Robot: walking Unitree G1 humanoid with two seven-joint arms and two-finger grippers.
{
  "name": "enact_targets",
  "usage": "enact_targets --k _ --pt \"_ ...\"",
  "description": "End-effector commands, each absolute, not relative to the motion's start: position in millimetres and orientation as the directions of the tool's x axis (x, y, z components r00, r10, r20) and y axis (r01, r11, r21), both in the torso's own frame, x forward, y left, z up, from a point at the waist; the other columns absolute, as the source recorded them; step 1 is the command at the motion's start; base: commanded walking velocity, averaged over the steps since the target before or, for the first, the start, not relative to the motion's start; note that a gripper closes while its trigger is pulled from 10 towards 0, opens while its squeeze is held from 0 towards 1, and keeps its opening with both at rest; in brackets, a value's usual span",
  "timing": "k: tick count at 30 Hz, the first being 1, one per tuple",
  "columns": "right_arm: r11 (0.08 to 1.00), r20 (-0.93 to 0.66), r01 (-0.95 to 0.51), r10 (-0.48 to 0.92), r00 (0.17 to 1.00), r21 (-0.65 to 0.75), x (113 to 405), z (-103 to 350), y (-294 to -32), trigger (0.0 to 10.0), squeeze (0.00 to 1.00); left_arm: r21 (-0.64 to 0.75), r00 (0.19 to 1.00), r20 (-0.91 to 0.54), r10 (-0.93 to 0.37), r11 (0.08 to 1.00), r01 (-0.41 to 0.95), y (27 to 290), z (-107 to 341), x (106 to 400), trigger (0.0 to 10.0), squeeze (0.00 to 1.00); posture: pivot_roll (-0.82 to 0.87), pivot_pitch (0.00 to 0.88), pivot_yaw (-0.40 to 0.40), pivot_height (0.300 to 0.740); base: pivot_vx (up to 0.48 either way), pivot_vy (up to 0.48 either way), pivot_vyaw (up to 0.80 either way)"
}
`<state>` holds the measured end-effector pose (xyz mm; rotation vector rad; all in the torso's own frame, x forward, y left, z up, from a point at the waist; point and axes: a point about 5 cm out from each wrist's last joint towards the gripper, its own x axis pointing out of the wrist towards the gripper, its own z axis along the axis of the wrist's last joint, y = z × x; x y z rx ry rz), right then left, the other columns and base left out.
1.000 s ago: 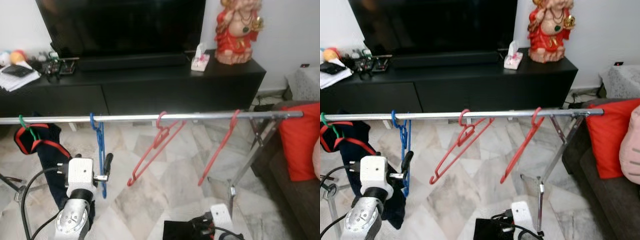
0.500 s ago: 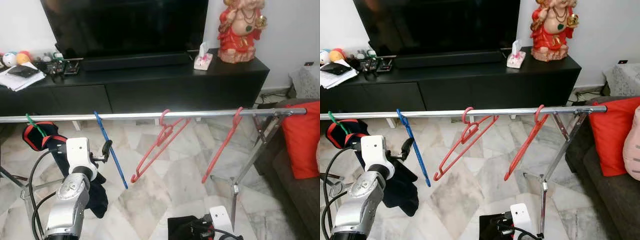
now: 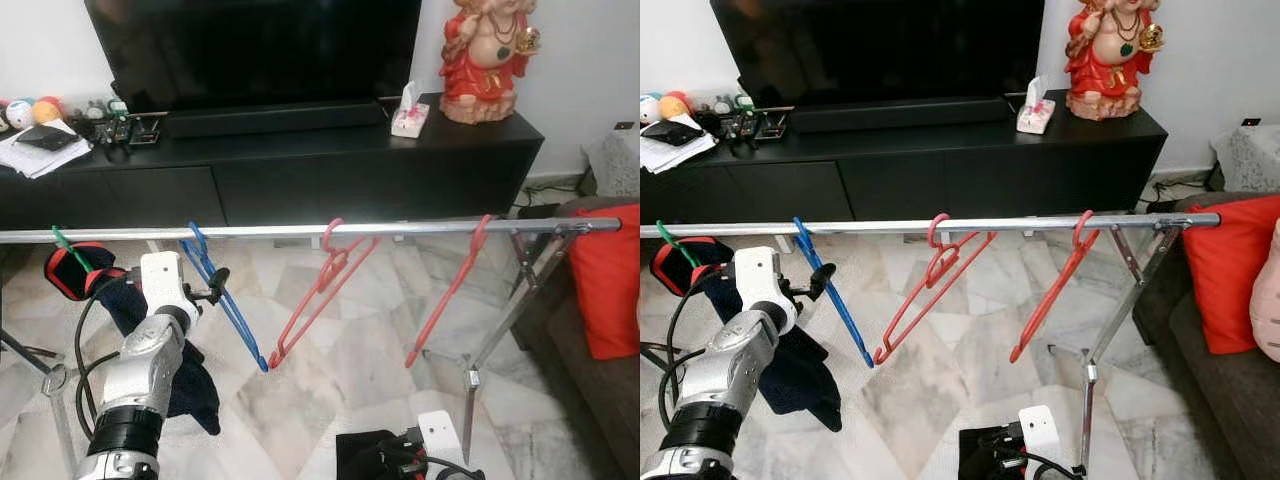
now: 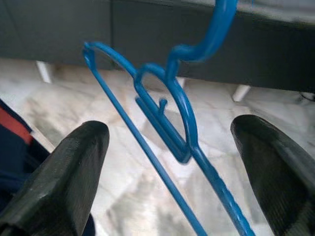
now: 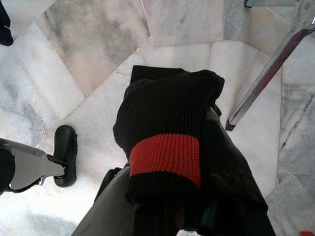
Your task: Hang hanger
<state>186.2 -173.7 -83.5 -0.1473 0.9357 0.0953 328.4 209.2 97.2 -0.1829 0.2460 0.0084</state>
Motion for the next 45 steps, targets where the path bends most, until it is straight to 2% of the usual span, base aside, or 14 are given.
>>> enact_targets --k 1,6,14,20,34,38,45 --pt "0.985 -0.796 -0.149 0.025 0.605 -0.082 190.9 -81.2 -171.2 10.0 0.0 -0.191 0.965 -0.26 -0.015 0.981 -0.036 215.9 98.0 329.7 10.0 0.0 -0.15 0.0 0.05 0.74 0.0 0.0 0.0" --pt "0.984 -0.796 -0.16 0.031 0.604 -0.083 191.4 -81.0 -170.1 10.0 0.0 -0.147 0.956 -0.292 0.02 0.987 -0.065 220.0 93.7 331.0 10.0 0.0 -0.14 0.0 0.048 0.74 0.0 0.0 0.0" --pt "0.983 -0.796 -0.164 0.035 0.604 -0.082 191.1 -81.3 -169.3 10.0 0.0 -0.151 0.946 -0.32 0.051 0.983 -0.104 223.1 86.2 330.9 10.0 0.0 -0.14 0.0 0.046 0.74 0.0 0.0 0.0" --pt "0.989 -0.794 -0.122 0.005 0.608 -0.087 190.9 -81.1 -173.6 10.0 0.0 -0.131 0.937 -0.337 0.087 0.982 -0.138 229.7 84.1 331.5 10.0 0.0 -0.15 0.0 0.045 0.74 0.0 0.0 0.0" --pt "0.991 -0.791 -0.106 -0.003 0.611 -0.086 191.9 -80.1 -178.3 10.0 0.0 -0.098 0.955 -0.295 -0.018 0.995 -0.012 226.8 106.9 325.7 10.0 0.0 -0.14 0.0 0.048 0.74 0.0 0.0 0.0" --pt "0.991 -0.792 -0.106 -0.003 0.611 -0.086 191.7 -80.2 -178.1 10.0 0.0 -0.056 0.932 -0.363 -0.029 0.998 0.009 223.6 96.1 328.4 10.0 0.0 -0.14 0.0 0.05 0.74 0.0 0.0 0.0" --pt "0.991 -0.791 -0.104 -0.003 0.612 -0.084 191.7 -80.3 -177.3 10.0 0.0 -0.069 0.912 -0.408 -0.046 0.997 0.02 219.4 84.6 332.3 10.0 0.0 -0.15 0.0 0.055 0.74 0.0 0.0 0.0"
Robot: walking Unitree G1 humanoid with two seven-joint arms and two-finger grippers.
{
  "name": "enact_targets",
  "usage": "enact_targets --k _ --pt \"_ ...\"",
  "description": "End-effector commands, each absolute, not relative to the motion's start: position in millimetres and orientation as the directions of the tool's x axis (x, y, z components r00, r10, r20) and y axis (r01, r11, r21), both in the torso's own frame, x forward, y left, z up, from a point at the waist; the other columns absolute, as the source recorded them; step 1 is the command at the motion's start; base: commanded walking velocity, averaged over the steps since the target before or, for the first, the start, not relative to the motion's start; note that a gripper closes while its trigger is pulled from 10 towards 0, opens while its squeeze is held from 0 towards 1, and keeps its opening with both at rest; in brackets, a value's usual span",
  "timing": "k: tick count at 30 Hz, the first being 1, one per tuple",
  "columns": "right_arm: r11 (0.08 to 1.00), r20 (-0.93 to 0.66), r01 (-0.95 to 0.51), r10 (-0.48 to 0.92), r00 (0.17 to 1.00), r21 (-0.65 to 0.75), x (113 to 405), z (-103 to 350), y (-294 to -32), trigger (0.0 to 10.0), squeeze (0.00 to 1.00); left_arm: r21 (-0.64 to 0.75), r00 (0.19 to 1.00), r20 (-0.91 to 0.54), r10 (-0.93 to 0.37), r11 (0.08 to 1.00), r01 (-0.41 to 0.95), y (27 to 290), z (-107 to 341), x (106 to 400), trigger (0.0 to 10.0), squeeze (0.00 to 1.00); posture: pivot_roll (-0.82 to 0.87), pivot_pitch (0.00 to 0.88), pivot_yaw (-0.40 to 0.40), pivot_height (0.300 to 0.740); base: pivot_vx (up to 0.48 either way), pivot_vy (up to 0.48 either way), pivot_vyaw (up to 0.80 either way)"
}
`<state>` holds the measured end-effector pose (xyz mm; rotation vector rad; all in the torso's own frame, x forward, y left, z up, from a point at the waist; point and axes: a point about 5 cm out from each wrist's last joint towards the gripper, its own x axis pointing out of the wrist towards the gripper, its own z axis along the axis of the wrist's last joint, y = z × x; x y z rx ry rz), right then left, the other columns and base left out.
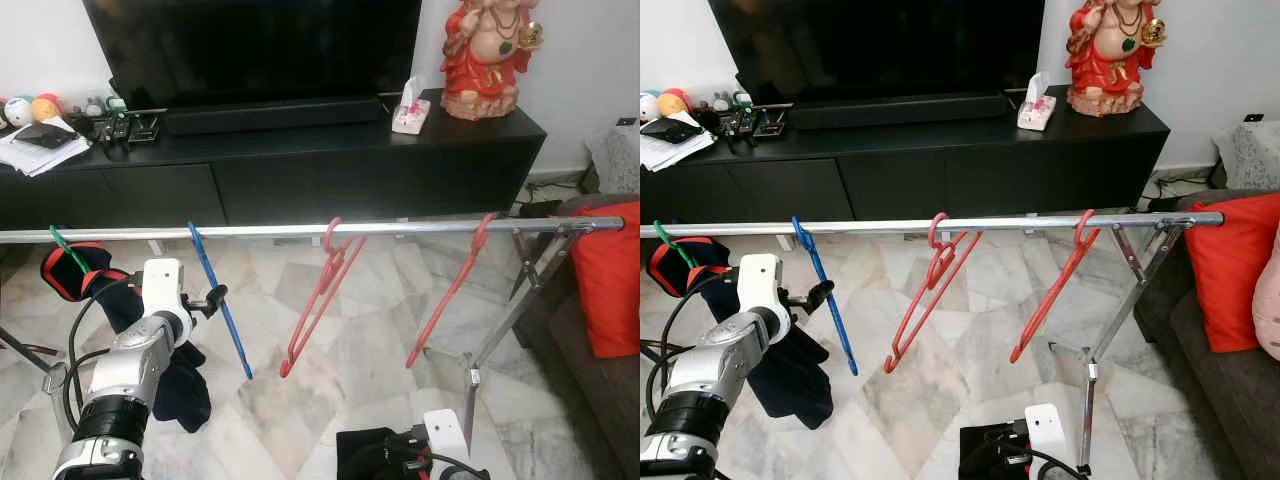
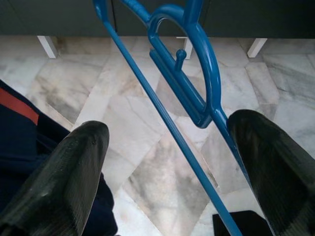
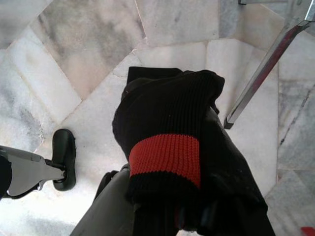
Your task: Hang hanger
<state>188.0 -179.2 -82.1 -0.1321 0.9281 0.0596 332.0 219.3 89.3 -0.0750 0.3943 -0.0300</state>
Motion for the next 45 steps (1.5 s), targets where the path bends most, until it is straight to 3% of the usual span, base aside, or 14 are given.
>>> enact_targets --k 1,26,35,45 --pt "0.991 -0.79 -0.102 -0.004 0.613 -0.084 191.7 -80.2 -177.3 10.0 0.0 -0.072 0.91 -0.412 -0.051 0.997 0.023 218.7 84.1 333.9 10.0 0.0 -0.15 0.0 0.055 0.74 0.0 0.0 0.0" --pt "0.991 -0.786 -0.1 -0.009 0.618 -0.09 192.1 -79.7 -179.2 10.0 0.0 0.023 0.939 -0.335 -0.075 0.996 0.088 216.2 119.8 353.0 10.0 0.0 -0.15 0.0 0.047 0.74 0.0 0.0 0.0" --pt "0.991 -0.786 -0.1 -0.009 0.618 -0.09 193.5 -79.0 -179.5 10.0 0.0 -0.013 0.919 -0.395 0.008 1.0 -0.014 216.8 102.8 360.5 10.0 0.0 -0.14 0.0 0.043 0.74 0.0 0.0 0.0" --pt "0.991 -0.788 -0.095 -0.013 0.616 -0.091 192.2 -79.6 -180.3 10.0 0.0 0.011 0.919 -0.394 0.009 1.0 -0.005 213.8 108.1 365.0 10.0 0.0 -0.15 0.0 0.046 0.74 0.0 0.0 0.0"
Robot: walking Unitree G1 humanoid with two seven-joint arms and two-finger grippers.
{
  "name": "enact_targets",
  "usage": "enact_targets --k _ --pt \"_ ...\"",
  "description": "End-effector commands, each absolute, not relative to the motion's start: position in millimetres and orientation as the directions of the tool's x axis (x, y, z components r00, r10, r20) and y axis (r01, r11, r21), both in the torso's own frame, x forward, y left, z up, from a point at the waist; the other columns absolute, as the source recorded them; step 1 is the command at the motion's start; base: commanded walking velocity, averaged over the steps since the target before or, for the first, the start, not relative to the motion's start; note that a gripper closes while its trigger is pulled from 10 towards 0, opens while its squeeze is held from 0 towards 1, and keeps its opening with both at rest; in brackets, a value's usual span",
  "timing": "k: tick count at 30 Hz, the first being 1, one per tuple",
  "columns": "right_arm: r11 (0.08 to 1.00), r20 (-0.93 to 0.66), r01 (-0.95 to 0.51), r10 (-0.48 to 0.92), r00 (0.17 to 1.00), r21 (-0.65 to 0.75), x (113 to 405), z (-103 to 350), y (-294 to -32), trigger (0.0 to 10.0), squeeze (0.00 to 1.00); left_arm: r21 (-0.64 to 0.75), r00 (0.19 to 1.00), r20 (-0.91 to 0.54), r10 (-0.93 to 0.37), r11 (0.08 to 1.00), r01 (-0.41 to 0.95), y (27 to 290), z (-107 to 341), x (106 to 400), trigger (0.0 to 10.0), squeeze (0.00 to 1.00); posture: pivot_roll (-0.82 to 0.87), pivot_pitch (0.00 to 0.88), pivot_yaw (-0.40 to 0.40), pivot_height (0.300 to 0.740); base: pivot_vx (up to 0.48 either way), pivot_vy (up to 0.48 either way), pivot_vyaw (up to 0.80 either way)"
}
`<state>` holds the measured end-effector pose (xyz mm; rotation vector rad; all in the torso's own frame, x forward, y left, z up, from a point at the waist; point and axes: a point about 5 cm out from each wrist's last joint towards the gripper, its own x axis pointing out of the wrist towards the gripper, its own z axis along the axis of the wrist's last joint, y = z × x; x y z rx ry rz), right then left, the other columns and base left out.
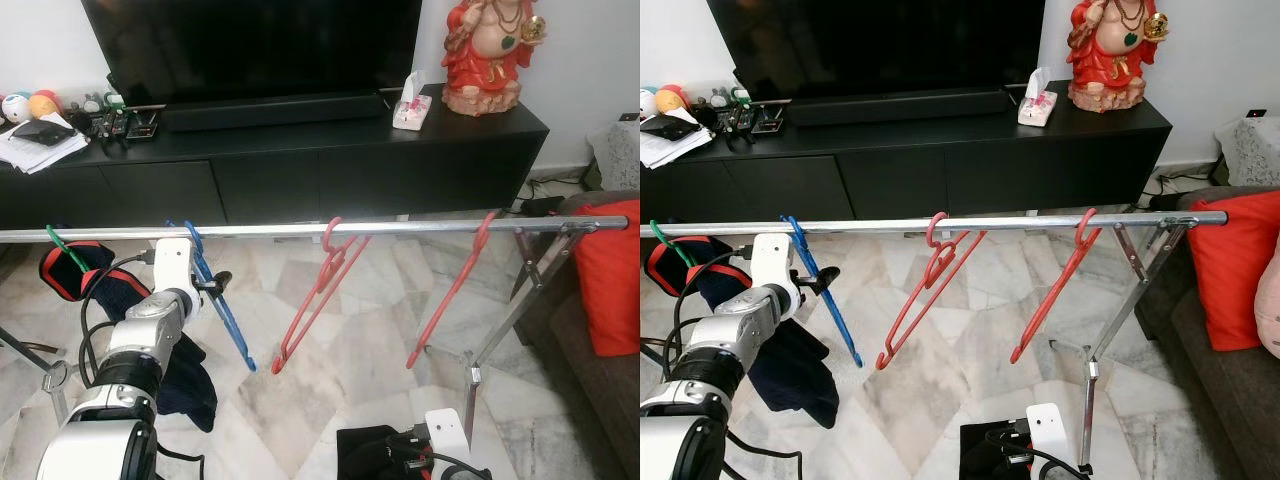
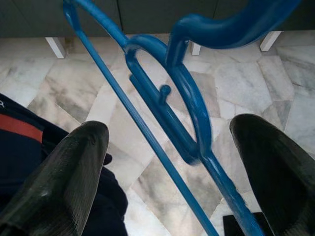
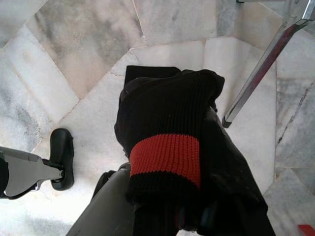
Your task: Hang hanger
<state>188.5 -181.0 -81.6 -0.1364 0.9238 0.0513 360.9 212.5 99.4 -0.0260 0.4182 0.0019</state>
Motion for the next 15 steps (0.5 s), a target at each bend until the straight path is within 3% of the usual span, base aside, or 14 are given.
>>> enact_targets --k 1,7,15 --pt "0.991 -0.788 -0.095 -0.013 0.616 -0.091 192.2 -79.6 -180.3 10.0 0.0 0.011 0.919 -0.394 0.009 1.0 -0.005 213.8 108.1 365.0 10.0 0.0 -0.15 0.0 0.046 0.74 0.0 0.0 0.0" --pt "0.991 -0.798 -0.103 -0.009 0.602 -0.088 186.9 -83.0 -174.4 10.0 0.0 0.073 0.929 -0.367 0.045 0.997 -0.02 223.2 123.4 367.0 10.0 0.0 -0.13 0.0 0.038 0.74 0.0 0.0 0.0" --pt "0.991 -0.794 -0.105 0.0 0.608 -0.08 191.5 -81.0 -172.5 10.0 0.0 0.069 0.907 -0.417 0.06 0.997 -0.035 218.5 102.7 364.5 10.0 0.0 -0.14 0.0 0.041 0.74 0.0 0.0 0.0"
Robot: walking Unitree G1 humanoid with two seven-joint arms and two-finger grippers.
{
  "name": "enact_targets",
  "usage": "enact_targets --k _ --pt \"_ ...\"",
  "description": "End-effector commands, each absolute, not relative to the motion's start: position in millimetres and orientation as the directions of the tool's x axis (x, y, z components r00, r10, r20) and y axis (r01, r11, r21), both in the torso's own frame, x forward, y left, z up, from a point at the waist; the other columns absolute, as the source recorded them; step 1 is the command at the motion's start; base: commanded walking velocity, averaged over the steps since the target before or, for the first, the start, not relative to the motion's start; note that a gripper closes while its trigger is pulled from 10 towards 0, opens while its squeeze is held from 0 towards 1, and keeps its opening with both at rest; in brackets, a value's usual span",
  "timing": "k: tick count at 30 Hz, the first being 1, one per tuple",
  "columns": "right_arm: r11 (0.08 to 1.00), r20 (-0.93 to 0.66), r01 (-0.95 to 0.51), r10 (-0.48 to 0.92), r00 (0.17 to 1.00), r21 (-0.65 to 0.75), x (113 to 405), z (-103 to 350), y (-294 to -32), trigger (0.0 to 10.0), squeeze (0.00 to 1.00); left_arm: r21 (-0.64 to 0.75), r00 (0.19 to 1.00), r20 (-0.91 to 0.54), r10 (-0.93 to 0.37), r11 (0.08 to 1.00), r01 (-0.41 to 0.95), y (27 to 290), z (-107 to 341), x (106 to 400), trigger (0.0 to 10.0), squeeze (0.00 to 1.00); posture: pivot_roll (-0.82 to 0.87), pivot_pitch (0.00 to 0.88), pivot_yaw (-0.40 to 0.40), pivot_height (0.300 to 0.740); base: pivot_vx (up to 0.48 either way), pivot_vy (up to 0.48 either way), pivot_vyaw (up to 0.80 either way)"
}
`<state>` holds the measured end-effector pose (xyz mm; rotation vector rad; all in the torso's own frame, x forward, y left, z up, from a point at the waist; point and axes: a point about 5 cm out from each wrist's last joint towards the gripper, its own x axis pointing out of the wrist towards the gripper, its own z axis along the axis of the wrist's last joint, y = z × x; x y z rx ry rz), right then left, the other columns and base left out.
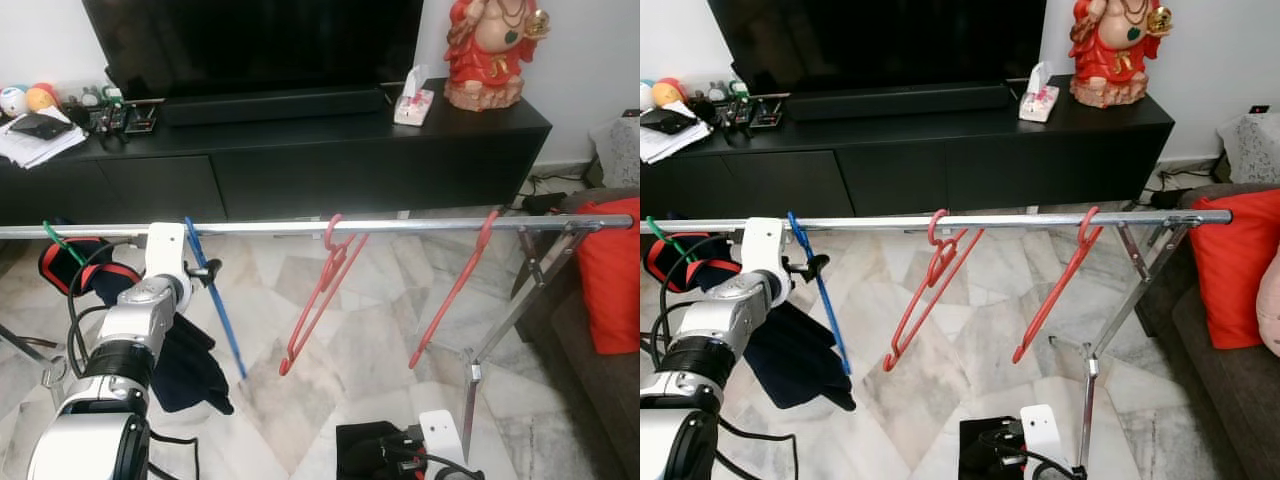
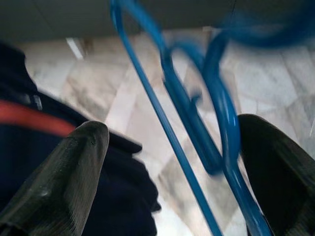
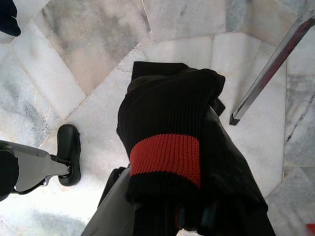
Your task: Hang hanger
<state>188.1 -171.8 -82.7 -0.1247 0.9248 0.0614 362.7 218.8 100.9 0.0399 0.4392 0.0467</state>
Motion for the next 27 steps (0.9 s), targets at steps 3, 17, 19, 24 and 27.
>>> enact_targets --k 3,17,19,24,27 --pt "0.991 -0.792 -0.102 -0.003 0.61 -0.082 192.0 -80.4 -175.3 10.0 0.0 0.056 0.907 -0.417 0.054 0.998 -0.034 217.0 100.7 364.0 10.0 0.0 -0.14 0.0 0.041 0.74 0.0 0.0 0.0" --pt "0.991 -0.787 -0.1 -0.006 0.616 -0.085 192.8 -79.4 -179.7 10.0 0.0 0.055 0.911 -0.404 0.075 0.997 -0.058 217.8 93.1 361.4 0.8 0.0 -0.14 0.0 0.04 0.74 0.0 0.0 0.0" --pt "0.991 -0.787 -0.1 -0.006 0.616 -0.085 192.8 -79.4 -179.7 10.0 0.0 0.055 0.911 -0.404 0.075 0.997 -0.058 217.8 93.1 361.4 0.8 0.0 -0.14 0.0 0.04 0.74 0.0 0.0 0.0" --pt "0.991 -0.787 -0.1 -0.006 0.616 -0.085 192.8 -79.4 -179.7 10.0 0.0 0.055 0.911 -0.404 0.075 0.997 -0.058 217.8 93.1 361.4 0.8 0.0 -0.14 0.0 0.04 0.74 0.0 0.0 0.0" --pt "0.991 -0.787 -0.1 -0.006 0.616 -0.085 192.8 -79.4 -179.7 10.0 0.0 0.055 0.911 -0.404 0.075 0.997 -0.058 217.8 93.1 361.4 0.8 0.0 -0.14 0.0 0.04 0.74 0.0 0.0 0.0"
